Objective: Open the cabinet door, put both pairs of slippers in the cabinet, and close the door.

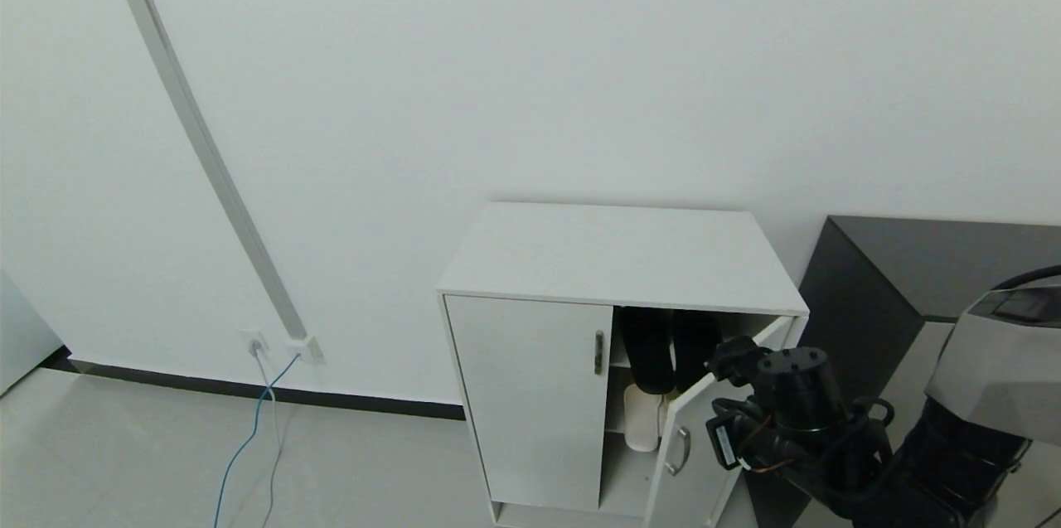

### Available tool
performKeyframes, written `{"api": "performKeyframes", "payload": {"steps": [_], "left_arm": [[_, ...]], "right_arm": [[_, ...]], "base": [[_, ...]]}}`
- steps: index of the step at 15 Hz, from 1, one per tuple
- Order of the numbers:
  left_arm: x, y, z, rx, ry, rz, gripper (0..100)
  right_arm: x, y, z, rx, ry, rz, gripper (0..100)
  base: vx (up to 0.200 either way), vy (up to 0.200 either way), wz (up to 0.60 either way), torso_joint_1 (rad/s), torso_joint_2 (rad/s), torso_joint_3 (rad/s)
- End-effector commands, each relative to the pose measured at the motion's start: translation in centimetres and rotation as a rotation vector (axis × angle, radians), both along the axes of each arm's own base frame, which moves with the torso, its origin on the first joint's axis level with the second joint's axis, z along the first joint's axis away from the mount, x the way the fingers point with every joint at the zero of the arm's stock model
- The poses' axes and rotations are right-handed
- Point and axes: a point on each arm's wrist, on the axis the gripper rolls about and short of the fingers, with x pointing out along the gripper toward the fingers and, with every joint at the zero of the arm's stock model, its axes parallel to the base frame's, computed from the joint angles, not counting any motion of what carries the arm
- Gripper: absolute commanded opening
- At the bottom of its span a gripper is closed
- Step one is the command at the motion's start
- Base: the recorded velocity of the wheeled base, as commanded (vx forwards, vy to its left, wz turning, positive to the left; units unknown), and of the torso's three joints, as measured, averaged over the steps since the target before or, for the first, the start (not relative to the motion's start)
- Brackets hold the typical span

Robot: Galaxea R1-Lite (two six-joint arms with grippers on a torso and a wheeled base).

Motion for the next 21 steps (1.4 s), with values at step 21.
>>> {"api": "performKeyframes", "payload": {"steps": [21], "left_arm": [[0.0, 0.0, 0.0, -0.001, 0.001, 0.002, 0]], "right_arm": [[10.6, 5.3, -3.3, 0.159, -0.114, -0.047, 0]], "base": [[0.0, 0.0, 0.0, 0.0, 0.0, 0.0]]}}
